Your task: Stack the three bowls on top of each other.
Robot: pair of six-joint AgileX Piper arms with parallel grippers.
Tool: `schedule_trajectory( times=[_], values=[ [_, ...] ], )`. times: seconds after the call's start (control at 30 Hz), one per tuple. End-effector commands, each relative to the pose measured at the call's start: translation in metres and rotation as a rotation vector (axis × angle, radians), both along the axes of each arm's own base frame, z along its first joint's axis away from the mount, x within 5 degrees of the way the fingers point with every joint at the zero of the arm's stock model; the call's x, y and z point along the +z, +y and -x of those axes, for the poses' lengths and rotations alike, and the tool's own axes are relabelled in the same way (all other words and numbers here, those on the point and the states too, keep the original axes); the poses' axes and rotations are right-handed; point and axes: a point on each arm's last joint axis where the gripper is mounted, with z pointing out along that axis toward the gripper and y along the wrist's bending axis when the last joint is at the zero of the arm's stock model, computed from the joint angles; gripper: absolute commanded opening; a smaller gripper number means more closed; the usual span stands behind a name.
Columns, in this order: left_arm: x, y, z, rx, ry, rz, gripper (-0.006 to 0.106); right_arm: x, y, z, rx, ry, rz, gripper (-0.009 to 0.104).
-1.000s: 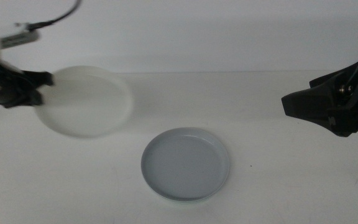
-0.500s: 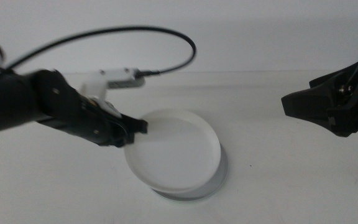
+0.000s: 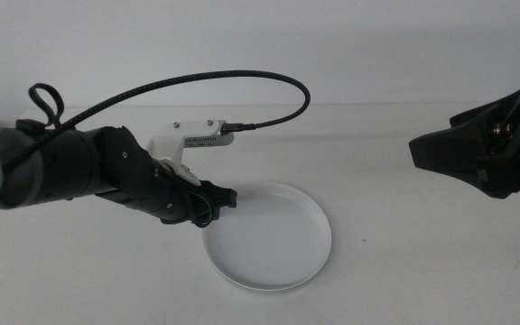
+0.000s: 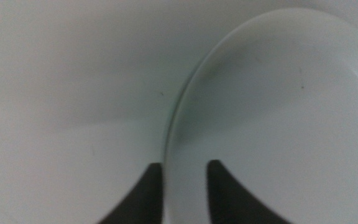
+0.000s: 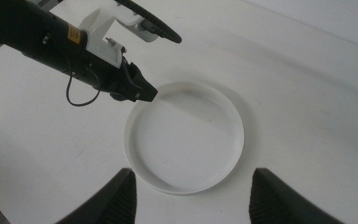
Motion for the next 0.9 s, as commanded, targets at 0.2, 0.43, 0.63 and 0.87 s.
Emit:
schedule_trajectory(
  times=[0.2,0.43,0.63,0.87],
  values=[
    [0.066,0.015,0.008,0.008,-0.197,0.052,0.090,0.014,-0.001,0.000,-0.012,-0.077,-0.042,0.047],
    [0.139,0.037,0.044,0.001,-0.406,0.091,0.090,0.014,-0.001,0.000,-0.012,-0.077,-0.042,0.047],
    [0.168,0.047,0.063,-0.018,-0.544,0.059,0.090,0.014,-0.001,0.000,-0.012,-0.077,-0.042,0.047],
    [0.171,0.048,0.064,-0.017,-0.574,0.050,0.090,0.014,-0.001,0.000,-0.012,-0.077,-0.042,0.047]
  ],
)
